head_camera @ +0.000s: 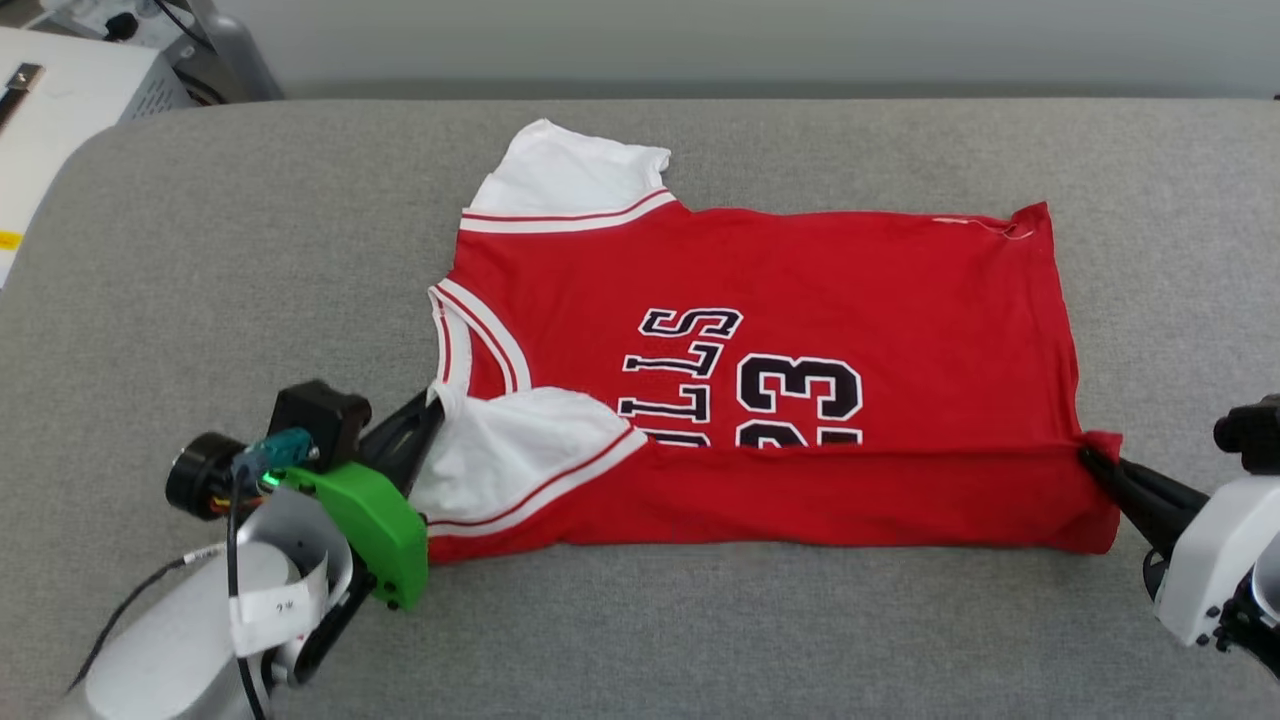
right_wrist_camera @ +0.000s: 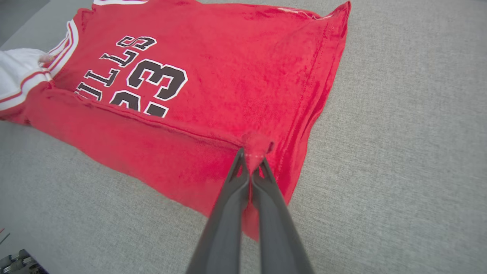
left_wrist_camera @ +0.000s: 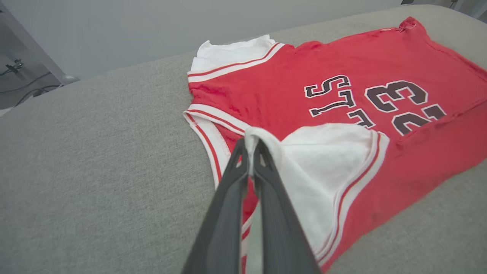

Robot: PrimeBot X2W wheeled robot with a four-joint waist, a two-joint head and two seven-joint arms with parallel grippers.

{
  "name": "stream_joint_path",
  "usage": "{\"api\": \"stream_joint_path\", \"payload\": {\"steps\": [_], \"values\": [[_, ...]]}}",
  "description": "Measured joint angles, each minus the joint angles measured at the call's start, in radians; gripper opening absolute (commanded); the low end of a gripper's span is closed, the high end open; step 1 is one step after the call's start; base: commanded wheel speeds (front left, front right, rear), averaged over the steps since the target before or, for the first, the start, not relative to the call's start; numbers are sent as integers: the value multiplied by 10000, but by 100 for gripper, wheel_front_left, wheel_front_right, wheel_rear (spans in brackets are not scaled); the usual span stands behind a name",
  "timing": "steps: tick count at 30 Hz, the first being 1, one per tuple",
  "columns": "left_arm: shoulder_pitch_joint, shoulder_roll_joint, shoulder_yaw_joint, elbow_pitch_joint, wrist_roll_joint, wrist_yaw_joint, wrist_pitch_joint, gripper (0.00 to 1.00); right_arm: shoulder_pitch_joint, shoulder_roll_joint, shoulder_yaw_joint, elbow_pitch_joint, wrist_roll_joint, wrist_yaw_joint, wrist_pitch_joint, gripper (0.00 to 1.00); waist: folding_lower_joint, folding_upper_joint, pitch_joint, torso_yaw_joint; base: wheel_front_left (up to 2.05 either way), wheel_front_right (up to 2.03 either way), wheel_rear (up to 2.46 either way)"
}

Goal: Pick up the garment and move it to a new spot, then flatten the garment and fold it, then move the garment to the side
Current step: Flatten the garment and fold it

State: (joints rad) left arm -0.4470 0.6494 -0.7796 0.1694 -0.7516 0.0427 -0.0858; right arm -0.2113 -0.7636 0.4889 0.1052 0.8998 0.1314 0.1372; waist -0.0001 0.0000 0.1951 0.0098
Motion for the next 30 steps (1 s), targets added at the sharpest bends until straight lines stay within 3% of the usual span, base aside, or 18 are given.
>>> {"api": "stream_joint_path", "payload": {"steps": [10, 25, 26, 27, 28, 30], "values": [[-2071, -727, -151, 2428, 500, -1003, -278, 0, -1292, 337, 88, 583, -180, 0, 522, 0, 0, 0, 1120, -133, 0, 0, 0], [-2936, -1687, -759, 5588, 376, -1639, -976, 0, -2214, 700, 934, 1854, -343, 0, -4, 0, 1, 0, 1786, -276, 0, 0, 0], [-2935, -1755, -759, 5718, 291, -1661, -1049, 39, -2214, 717, 963, 1887, -330, 0, -105, 36, 1, 0, 1733, -279, 0, 0, 0], [-2935, -1804, -757, 5848, 209, -1664, -1122, 100, -2213, 729, 980, 1923, -324, 0, -203, 89, 1, 0, 1669, -277, 0, 0, 0], [-2935, -1818, -773, 5933, 194, -1670, -1191, 100, -2209, 723, 991, 1944, -324, 0, -307, 100, 1, 0, 1598, -270, 0, 0, 0], [-2935, -1797, -777, 6013, 163, -1676, -1256, 100, -2197, 690, 978, 1925, -332, 0, -548, 100, 1, 0, 1451, -246, 0, 0, 0]]}}
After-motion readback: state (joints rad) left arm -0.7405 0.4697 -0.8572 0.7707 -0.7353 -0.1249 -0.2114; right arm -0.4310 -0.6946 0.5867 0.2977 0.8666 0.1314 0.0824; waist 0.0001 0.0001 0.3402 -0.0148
